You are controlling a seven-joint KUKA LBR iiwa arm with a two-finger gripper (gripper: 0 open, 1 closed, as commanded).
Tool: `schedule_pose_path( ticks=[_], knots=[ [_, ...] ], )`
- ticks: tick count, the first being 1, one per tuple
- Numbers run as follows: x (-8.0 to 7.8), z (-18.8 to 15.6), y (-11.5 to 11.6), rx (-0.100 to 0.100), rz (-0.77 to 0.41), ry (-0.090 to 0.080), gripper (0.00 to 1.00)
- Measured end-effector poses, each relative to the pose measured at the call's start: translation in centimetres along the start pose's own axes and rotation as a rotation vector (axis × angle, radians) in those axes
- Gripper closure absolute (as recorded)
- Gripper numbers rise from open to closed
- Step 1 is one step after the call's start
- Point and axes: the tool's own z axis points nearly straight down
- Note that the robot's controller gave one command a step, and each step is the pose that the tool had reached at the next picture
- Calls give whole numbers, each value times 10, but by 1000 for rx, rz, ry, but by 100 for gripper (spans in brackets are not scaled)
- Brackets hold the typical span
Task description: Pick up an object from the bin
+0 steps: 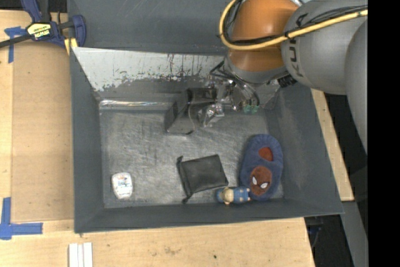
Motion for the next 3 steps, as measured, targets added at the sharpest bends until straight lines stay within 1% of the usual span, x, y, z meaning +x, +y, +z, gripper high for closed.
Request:
schedule_pose_path(
  ticks=[1,2,3],
  knots=[
    [6,-98,-3,-3,-53,1,100],
    [8,-92,-3,-3,-53,10,0],
    [14,-13,74,-4,-153,12,0]
  ],
)
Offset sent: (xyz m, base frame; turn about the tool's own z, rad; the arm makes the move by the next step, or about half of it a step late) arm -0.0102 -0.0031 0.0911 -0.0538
